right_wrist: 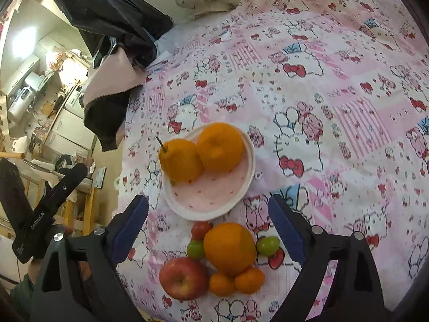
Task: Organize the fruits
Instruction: 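Withdraw both grippers from the plate and move toward the remaining fruit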
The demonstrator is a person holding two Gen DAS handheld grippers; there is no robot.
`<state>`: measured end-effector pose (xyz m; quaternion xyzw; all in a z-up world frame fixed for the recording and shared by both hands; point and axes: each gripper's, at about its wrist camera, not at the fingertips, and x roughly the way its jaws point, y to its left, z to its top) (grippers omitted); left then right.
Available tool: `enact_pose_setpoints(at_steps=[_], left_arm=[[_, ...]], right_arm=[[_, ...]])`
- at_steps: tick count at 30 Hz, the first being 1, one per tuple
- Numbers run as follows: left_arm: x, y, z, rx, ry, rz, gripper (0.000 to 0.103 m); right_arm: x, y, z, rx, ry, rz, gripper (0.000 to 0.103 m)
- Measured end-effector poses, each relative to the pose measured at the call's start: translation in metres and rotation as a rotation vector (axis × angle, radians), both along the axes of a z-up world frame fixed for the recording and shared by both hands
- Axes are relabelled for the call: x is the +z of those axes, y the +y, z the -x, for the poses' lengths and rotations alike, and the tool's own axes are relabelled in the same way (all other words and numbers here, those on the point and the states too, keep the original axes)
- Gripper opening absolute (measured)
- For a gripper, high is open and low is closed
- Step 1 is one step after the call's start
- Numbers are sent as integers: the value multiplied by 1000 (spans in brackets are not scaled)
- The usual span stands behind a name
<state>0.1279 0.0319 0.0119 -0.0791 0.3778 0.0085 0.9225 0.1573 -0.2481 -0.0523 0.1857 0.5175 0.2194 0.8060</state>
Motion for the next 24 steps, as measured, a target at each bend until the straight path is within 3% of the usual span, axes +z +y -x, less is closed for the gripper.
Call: enact_pose_setpoints(at_steps=[6,14,19,24], left_arm=[[-4,-1,22,8,25,24,103],[-27,-9,36,-14,150,43,103],[-51,-22,36,-70,276,39,103],[-85,-56,43,-250,451,26,102]], right_arm=[[-4,-3,11,-25,7,17,93],[-17,-13,21,-70,60,26,93],[-16,-19,23,-86,55,22,93],[-19,-24,22,-109,72,8,93]])
